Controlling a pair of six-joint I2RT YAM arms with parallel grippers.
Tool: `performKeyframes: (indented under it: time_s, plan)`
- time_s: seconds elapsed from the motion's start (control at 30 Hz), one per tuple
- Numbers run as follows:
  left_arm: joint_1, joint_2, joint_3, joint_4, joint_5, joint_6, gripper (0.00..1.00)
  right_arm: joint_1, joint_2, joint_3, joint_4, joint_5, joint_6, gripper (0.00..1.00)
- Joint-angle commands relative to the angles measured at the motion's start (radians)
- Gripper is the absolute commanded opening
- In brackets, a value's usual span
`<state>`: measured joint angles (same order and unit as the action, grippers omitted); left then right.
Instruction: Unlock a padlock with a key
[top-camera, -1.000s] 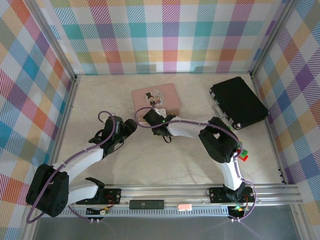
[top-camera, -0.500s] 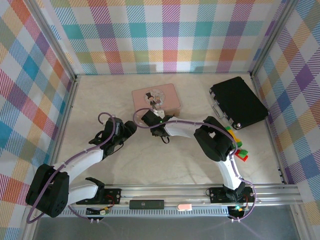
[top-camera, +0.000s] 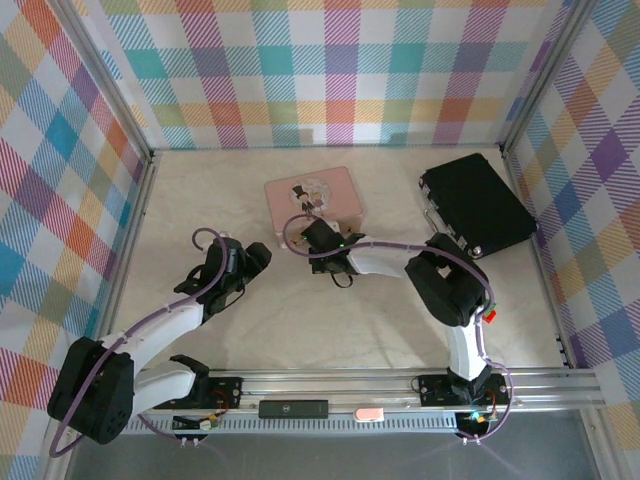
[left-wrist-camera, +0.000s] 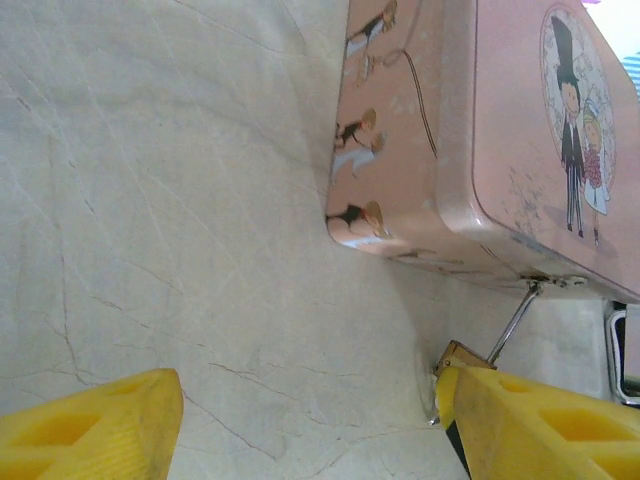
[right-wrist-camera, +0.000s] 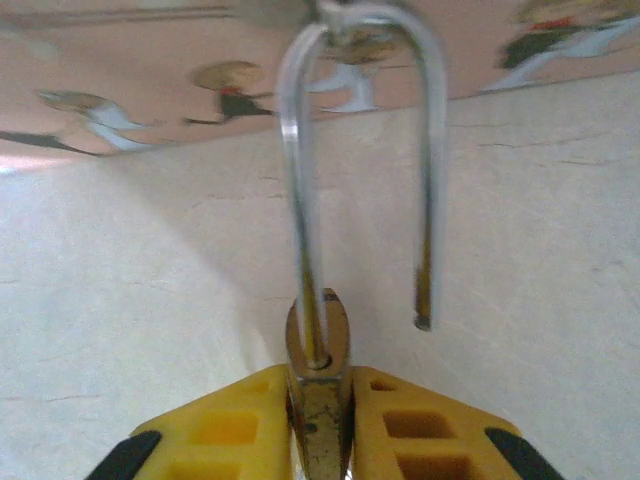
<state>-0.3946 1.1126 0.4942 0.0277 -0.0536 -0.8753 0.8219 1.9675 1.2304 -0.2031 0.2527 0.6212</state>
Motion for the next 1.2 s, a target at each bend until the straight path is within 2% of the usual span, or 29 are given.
performKeyframes:
  time_s: [0.0, 0.23, 0.37, 0.43, 0.63, 0.87, 0.97, 1.07, 1.17]
  plan:
    - [0.013, -0.035, -0.015, -0.003, -0.019, -0.002, 0.72, -0.049, -0.037, -0.079, 0.12, -0.238, -0.021, 0.14]
    - [0.014, -0.075, -0.031, -0.017, -0.033, 0.008, 0.72, -0.16, -0.068, -0.194, 0.289, -0.54, -0.043, 0.12]
    - [0.014, -0.088, -0.032, -0.021, -0.032, 0.013, 0.72, -0.217, -0.07, -0.275, 0.51, -0.738, -0.016, 0.03]
    - [0.014, -0.095, -0.034, -0.021, -0.028, 0.019, 0.71, -0.242, -0.07, -0.306, 0.615, -0.795, 0.026, 0.01]
    - [0.014, -0.201, -0.055, -0.054, -0.075, 0.026, 0.69, -0.278, -0.023, -0.389, 0.942, -0.799, 0.187, 0.0]
    - [0.014, -0.365, -0.076, -0.12, -0.136, 0.067, 0.7, -0.322, 0.104, -0.382, 1.238, -0.858, 0.439, 0.0]
    - [0.014, -0.4, -0.086, -0.128, -0.156, 0.075, 0.72, -0.32, 0.122, -0.349, 1.214, -0.853, 0.512, 0.0]
    - [0.015, -0.387, -0.086, -0.117, -0.145, 0.073, 0.72, -0.312, 0.091, -0.348, 1.086, -0.785, 0.496, 0.0]
    - [0.016, -0.352, -0.077, -0.101, -0.126, 0.067, 0.73, -0.292, 0.041, -0.361, 0.934, -0.695, 0.439, 0.14]
